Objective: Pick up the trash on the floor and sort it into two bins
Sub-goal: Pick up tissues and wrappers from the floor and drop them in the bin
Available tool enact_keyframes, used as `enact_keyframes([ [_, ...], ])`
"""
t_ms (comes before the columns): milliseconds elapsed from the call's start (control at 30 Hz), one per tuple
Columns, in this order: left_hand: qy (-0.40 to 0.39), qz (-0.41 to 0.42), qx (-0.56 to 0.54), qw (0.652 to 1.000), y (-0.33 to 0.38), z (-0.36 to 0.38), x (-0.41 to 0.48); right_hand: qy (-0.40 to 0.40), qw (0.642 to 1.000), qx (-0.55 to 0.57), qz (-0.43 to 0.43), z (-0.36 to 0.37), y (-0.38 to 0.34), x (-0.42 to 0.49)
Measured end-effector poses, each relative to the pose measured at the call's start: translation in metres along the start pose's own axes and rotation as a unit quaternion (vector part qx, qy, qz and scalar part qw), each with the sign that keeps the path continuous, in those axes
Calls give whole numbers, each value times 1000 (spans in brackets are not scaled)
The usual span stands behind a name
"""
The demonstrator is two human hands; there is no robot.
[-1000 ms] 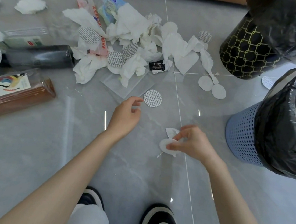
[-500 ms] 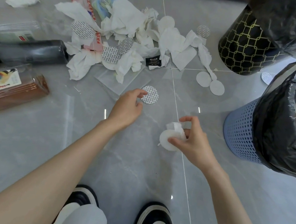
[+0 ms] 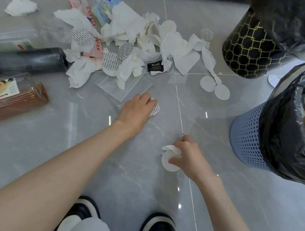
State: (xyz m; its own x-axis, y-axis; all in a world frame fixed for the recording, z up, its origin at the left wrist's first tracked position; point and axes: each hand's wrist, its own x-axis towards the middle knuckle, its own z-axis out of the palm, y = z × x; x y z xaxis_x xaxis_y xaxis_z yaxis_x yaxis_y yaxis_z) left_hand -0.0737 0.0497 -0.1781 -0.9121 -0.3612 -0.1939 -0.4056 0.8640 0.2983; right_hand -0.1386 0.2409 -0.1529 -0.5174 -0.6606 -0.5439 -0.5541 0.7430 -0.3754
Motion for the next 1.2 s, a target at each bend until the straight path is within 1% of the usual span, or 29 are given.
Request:
enact_keyframes([
  [133,-16,-41,-46,998,1,1,-2,-12,999,-40,-5,0,0,-1],
  [267,-13,-106,-60,992,3,-2,0,-23,992,-123,5,-2,-7,-5],
  [333,-16,-137,-58,989,4,-5,1,-15,991,-129,13,-3,-9,-6],
  [400,-19,-149,-63,987,4,-7,1,-12,994,-110,20,-3,-8,-7],
  [433,-14,-138,-59,989,5,-7,0,-13,995,-92,24,-3,-7,-6],
  [533,18,-41,-25,999,1,-10,-7,-10,999,-26,42,-3,-5,-5],
  [567,31,-20,-45,998,-5,-13,-7,-2,999,-11,46,-3,-5,-4],
  [600,45,-24,-92,994,-12,-17,-6,9,999,-2,47,-3,-5,-2],
  [633,60,-49,-155,985,-19,-22,-3,21,999,5,47,-4,-5,-1],
  [667,84,-88,-226,967,-25,-29,1,30,998,11,47,-5,-6,0],
  [733,132,-184,-345,911,-41,-44,13,41,998,19,45,-6,-8,2],
  [767,141,-220,-382,886,-50,-50,20,45,998,24,45,-8,-10,4],
  [800,137,-238,-387,880,-59,-54,27,51,997,32,43,-10,-12,6],
  [833,118,-245,-355,894,-67,-57,34,58,997,41,41,-12,-14,8],
  [900,66,-249,-243,935,-79,-60,41,75,995,56,34,-15,-19,13],
  [933,48,-245,-206,946,-83,-61,42,80,994,61,31,-16,-23,15],
  [1000,36,-208,-190,959,-88,-61,44,89,993,65,28,-17,-30,19],
  [1100,-1,-122,-120,985,-91,-56,45,100,992,68,20,-16,-40,25],
  [1133,-11,-109,-97,989,-89,-54,44,104,992,70,18,-16,-43,27],
  [1200,2,-103,-75,992,-77,-48,38,111,991,74,20,-17,-45,26],
])
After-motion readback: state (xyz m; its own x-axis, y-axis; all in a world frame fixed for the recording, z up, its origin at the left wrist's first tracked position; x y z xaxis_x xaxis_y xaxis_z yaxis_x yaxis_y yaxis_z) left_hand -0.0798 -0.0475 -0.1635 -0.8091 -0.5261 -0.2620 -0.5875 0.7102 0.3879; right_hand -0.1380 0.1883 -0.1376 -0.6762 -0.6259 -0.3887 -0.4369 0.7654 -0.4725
